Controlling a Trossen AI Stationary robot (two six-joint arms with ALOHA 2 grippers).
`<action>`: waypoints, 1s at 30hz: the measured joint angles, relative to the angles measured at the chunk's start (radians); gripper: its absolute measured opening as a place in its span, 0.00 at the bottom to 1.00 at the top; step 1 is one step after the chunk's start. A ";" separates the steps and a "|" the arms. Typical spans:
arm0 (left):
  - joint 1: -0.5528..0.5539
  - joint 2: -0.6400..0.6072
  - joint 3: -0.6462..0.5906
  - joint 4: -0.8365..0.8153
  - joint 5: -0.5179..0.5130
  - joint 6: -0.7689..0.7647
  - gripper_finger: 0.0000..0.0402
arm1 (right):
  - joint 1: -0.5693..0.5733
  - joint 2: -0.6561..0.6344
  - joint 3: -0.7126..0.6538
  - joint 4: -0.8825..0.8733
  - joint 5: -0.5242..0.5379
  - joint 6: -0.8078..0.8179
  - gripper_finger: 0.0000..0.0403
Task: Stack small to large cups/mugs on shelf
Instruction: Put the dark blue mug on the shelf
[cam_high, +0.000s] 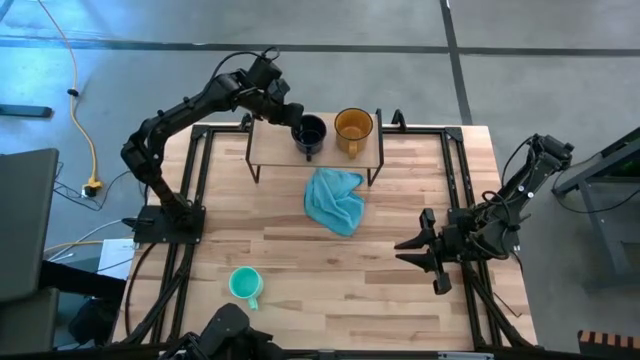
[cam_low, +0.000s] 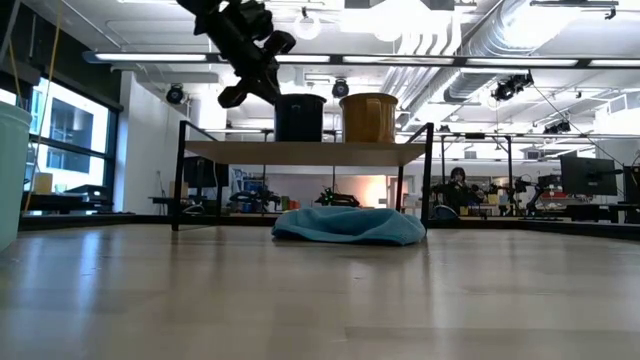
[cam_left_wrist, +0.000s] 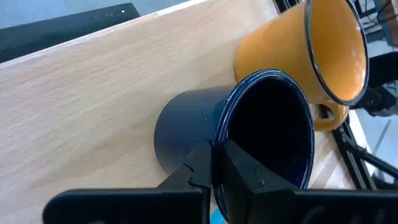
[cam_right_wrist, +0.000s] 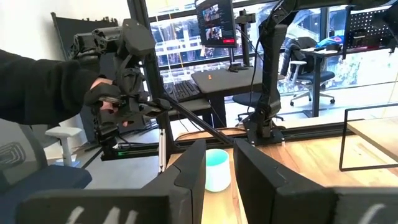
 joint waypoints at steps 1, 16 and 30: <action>0.001 0.001 0.000 0.000 0.003 -0.004 0.01 | 0.000 0.000 0.000 0.000 0.000 0.005 0.18; 0.000 0.001 0.000 0.002 0.005 0.011 0.01 | 0.000 0.000 0.000 0.000 -0.002 0.006 0.18; 0.000 0.001 0.000 0.024 -0.003 -0.011 0.01 | 0.000 0.000 0.000 -0.003 -0.002 0.016 0.18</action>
